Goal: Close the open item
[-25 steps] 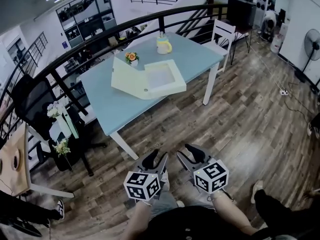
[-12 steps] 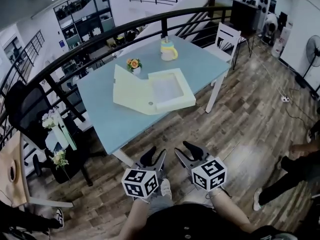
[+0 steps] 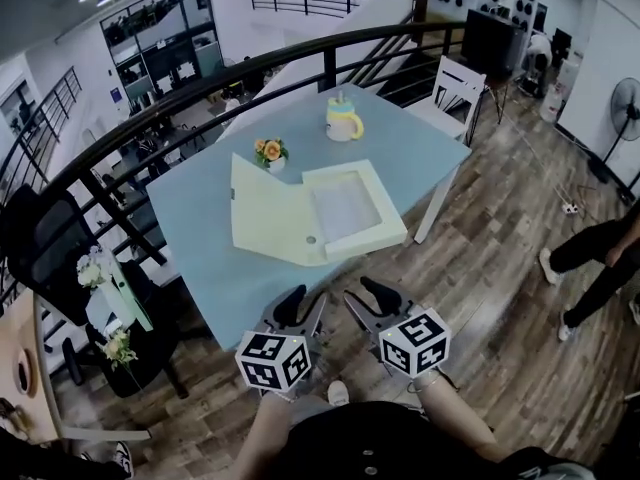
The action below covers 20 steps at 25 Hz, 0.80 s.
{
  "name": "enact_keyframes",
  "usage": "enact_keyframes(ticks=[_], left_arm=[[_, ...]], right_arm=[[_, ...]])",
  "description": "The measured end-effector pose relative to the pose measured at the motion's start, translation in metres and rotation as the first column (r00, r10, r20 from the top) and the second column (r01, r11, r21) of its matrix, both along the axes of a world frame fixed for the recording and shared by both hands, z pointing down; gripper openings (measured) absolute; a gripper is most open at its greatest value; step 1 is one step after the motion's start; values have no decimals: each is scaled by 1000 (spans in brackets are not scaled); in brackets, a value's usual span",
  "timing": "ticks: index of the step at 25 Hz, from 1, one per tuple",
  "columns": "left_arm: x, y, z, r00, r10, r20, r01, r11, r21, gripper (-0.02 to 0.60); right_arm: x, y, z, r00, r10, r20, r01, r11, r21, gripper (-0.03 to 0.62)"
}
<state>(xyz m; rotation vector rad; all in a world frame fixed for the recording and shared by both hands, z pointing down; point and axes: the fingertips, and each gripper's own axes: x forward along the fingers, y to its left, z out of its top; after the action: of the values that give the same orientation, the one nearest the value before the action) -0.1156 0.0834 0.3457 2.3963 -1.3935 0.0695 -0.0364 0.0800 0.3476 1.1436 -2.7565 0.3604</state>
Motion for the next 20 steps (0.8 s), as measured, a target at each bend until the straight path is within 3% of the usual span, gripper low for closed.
enact_keyframes(ticks=[5,10,20], left_arm=[[-9,-25,7,1000,20,-11,-20,1000,-9,163],[-4,-30,26,999,42,-31,-44,997,-60,163],[-15,-51,41,998,6,-55,-11,996,-93,163]], right_arm=[[-6,-23,4,999,35,-10,-35,999,5,156],[0,-27,23,999,39,-4,-39,998,-57,161],[-7,-50,34,998,21,-55,-25,997,-76,173]])
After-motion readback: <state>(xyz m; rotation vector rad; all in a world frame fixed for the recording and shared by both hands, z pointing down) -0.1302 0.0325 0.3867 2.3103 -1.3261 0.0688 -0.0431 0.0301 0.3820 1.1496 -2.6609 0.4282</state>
